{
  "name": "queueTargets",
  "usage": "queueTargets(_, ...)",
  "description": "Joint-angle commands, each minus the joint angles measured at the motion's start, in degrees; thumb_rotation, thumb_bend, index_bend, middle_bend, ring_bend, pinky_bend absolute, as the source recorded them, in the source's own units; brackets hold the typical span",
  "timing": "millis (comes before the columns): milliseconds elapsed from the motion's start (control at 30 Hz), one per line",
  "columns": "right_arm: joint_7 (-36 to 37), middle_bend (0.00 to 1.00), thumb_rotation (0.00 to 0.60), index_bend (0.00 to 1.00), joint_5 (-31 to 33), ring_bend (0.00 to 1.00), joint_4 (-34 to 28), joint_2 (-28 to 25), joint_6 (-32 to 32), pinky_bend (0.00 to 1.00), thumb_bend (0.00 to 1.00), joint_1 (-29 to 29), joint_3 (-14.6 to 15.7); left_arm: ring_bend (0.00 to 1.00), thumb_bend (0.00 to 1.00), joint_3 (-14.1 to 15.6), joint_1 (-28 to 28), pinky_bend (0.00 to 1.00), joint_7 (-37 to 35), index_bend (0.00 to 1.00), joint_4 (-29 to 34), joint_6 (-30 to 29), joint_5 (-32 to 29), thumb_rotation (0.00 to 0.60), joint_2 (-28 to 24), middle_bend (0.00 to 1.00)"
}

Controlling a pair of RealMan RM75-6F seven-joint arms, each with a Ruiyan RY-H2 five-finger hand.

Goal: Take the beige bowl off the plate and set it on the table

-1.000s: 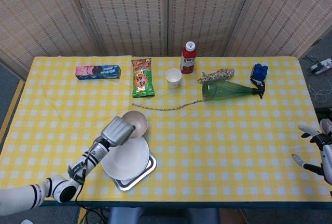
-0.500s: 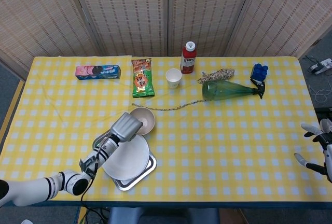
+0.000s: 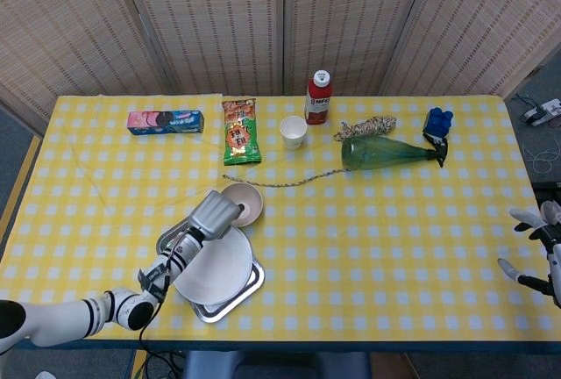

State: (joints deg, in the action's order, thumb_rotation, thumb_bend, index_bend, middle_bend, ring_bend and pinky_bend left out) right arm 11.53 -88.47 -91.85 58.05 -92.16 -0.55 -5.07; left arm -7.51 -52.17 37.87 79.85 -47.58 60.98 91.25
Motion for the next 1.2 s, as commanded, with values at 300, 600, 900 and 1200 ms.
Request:
queueTargets(300, -0.53, 0.41, 0.6, 0.25, -0.47, 0.43, -0.13, 0.12, 0.12, 0.62, 0.04, -0.09, 0.22, 1.0, 0.36, 2.0, 2.51, 1.0, 1.61, 0.42, 7.87, -4.67, -1.49, 0.6, -5.63, 1.0)
queueTargets(600, -2.05, 0.41, 0.6, 0.25, -0.37, 0.43, -0.44, 0.5, 0.94, 0.62, 0.04, -0.5, 0.31, 0.98, 0.36, 5.54, 8.49, 1.0, 2.93, 0.41, 19.9, -13.79, 0.66, 0.6, -15.17, 1.0)
queueTargets(900, -5.44, 0.41, 0.6, 0.25, -0.41, 0.43, -1.21, 1.29, 1.97, 0.62, 0.04, -1.05, 0.54, 0.82, 0.36, 10.69, 18.0, 1.0, -0.63, 0.4, 27.61, -24.82, 7.35, 0.6, -23.4, 0.9)
queueTargets(1200, -10.23, 0.41, 0.6, 0.25, 0.37, 0.43, -1.95, 2.64, 4.27, 0.62, 0.04, -2.14, 0.71, 0.75, 0.36, 14.71, 27.59, 0.92, -4.18, 0.41, 28.32, -34.23, 13.47, 0.6, -27.4, 0.81)
